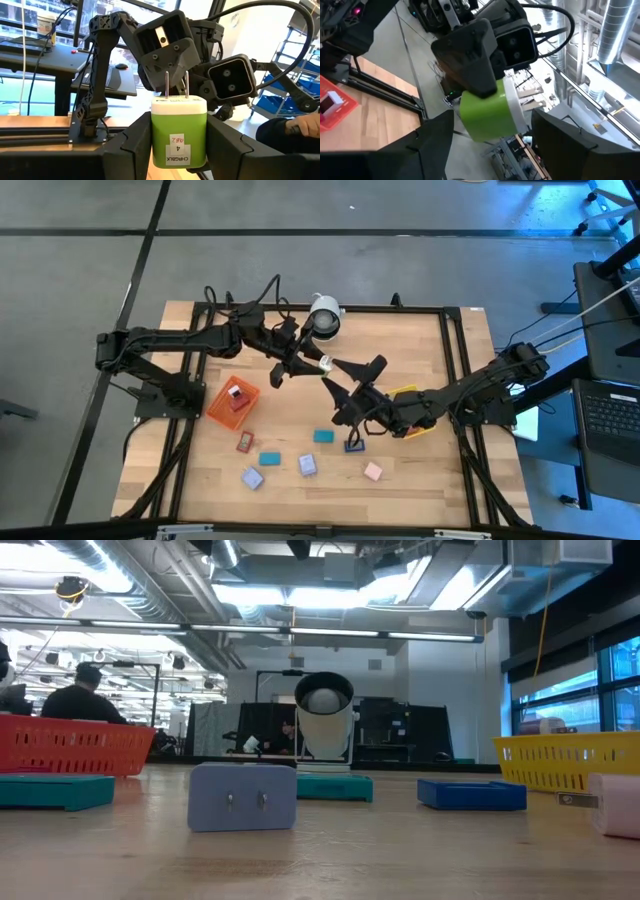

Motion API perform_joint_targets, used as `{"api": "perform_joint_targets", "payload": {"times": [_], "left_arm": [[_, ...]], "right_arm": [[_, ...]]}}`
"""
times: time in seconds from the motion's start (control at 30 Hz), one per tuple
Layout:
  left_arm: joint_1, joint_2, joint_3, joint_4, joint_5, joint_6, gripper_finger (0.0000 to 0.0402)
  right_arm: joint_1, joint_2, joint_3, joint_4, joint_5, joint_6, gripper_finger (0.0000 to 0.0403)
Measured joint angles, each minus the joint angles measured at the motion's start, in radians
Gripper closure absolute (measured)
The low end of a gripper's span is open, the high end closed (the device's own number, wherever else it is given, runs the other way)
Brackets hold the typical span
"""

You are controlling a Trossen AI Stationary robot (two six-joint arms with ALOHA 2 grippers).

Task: Pick & Place Office items
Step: Put the green charger adapter into the yellow basket

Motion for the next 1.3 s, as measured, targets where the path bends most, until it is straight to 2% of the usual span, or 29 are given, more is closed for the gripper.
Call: {"api": "perform_joint_targets", "payload": {"times": [0.17, 0.57, 1.3], "left_arm": [[0.000, 0.000, 0.000, 0.018, 0.001, -0.019, 0.0256], [-0.008, 0.001, 0.000, 0.021, 0.006, -0.050, 0.0256], [-0.008, 0.002, 0.000, 0.037, 0.001, -0.053, 0.0246]], "right_arm": [[0.000, 0.000, 0.000, 0.000, -0.003, -0.003, 0.0144], [-0.001, -0.001, 0.001, -0.001, 0.001, -0.013, 0.0209], [-0.002, 0.001, 0.015, 0.008, 0.034, -0.075, 0.0217]]}}
